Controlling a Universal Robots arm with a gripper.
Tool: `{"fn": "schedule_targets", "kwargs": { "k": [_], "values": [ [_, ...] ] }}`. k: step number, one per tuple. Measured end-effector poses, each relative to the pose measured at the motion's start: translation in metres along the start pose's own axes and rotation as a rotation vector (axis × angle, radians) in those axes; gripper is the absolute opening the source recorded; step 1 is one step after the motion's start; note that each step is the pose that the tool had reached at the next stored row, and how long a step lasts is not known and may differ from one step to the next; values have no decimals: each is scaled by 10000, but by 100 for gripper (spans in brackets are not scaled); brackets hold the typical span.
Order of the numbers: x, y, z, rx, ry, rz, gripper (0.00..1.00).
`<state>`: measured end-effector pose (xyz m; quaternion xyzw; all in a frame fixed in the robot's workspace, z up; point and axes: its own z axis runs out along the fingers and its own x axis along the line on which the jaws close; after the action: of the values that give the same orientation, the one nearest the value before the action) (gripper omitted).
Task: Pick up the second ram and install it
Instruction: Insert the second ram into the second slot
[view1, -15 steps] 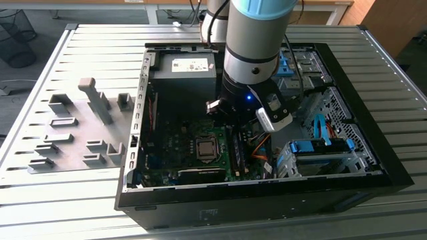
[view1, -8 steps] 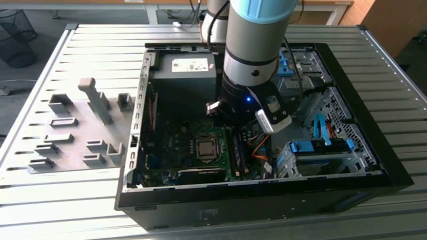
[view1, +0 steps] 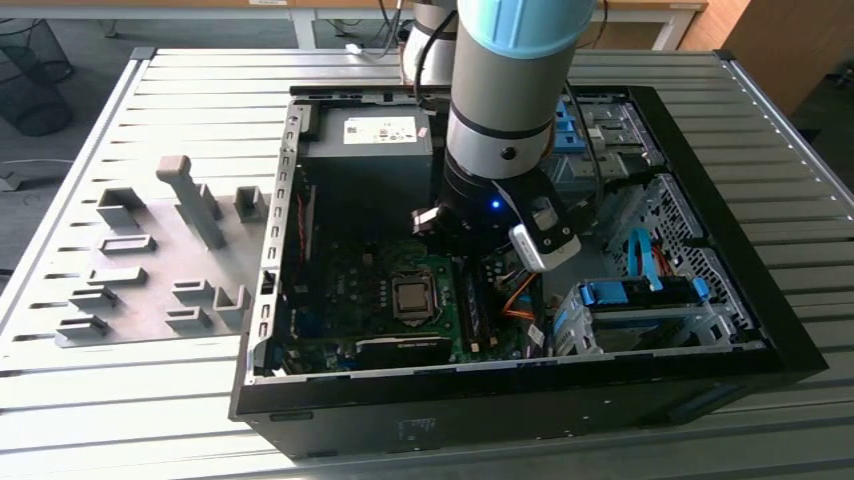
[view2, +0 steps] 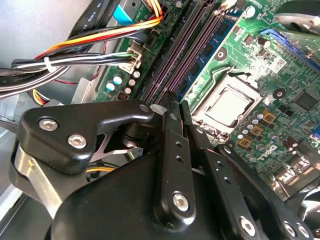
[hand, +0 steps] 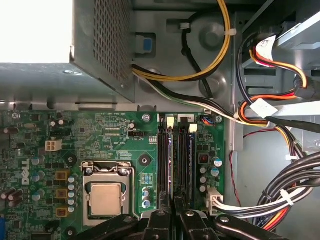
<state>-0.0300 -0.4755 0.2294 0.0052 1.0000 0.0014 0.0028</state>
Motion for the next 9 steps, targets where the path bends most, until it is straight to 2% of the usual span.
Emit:
{"fn": "schedule_targets", "kwargs": {
  "k": [9],
  "values": [
    [0,1,24,-6,-1,-125,14]
  ]
}}
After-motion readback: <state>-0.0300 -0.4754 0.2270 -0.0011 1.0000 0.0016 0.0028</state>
